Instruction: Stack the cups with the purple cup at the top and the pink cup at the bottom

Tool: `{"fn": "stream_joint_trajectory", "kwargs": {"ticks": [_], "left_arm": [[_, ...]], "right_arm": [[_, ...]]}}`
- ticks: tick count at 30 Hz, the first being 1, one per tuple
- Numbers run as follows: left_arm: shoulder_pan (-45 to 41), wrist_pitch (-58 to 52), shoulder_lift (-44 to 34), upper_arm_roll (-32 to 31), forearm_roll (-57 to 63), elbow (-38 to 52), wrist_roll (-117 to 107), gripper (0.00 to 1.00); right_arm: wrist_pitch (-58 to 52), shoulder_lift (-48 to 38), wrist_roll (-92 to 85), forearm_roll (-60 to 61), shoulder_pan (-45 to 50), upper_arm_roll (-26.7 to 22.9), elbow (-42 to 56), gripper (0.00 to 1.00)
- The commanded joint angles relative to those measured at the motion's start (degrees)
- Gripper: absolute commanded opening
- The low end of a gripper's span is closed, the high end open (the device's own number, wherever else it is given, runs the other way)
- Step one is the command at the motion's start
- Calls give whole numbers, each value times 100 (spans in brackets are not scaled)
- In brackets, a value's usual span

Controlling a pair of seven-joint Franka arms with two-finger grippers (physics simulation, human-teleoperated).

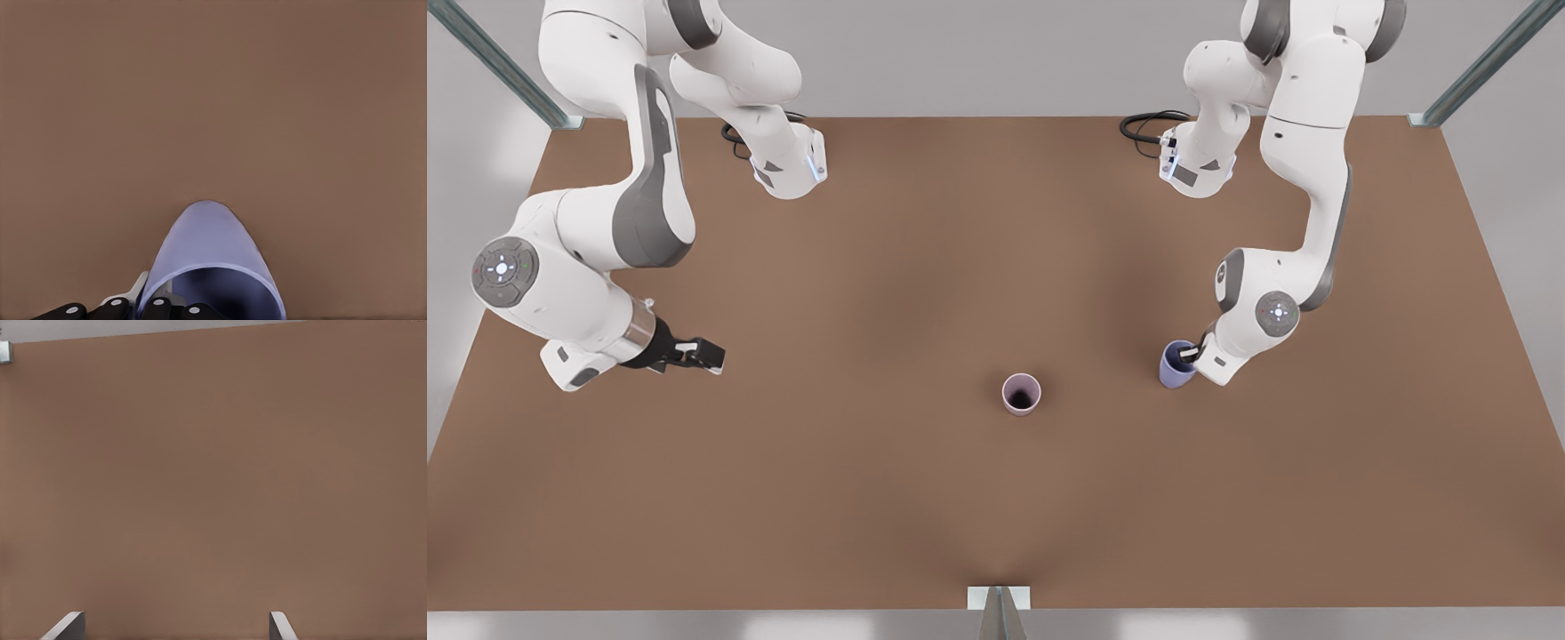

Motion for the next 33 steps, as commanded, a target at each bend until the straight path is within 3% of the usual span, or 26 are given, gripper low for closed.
{"fn": "stream_joint_trajectory", "kwargs": {"ticks": [1, 8, 12, 16, 19, 21, 26, 33], "left_arm": [[1, 0, 9, -1, -140, -5, 24, 21], [-26, -114, -53, -45, -193, 136, 15, 21], [-342, -1063, -369, -36, -193, 680, -274, 21], [-729, -2540, -193, -150, -175, 2025, -1531, 21], [-1150, -3683, 492, -159, -193, 3590, -2463, 21], [-1300, -3674, 536, -203, -272, 3625, -2815, 21], [-1485, -3569, 1151, -229, -667, 4688, -3052, 21], [-1581, -2769, 1520, -643, -834, 4741, -3105, 21]], "right_arm": [[1, 0, 0, 0, 4, 0, 0, 100], [1, 9, 9, -9, 22, 0, 0, 100], [1, 0, 53, 0, 22, 0, 9, 100], [-34, 0, 9, -9, 13, 9, 9, 100], [-26, 0, 9, -9, 22, 0, 0, 100], [-17, 9, 9, -9, 22, 0, 0, 100], [-8, 9, 44, -9, 30, 0, -9, 100], [-52, 35, 18, 0, 13, 9, 9, 100]]}}
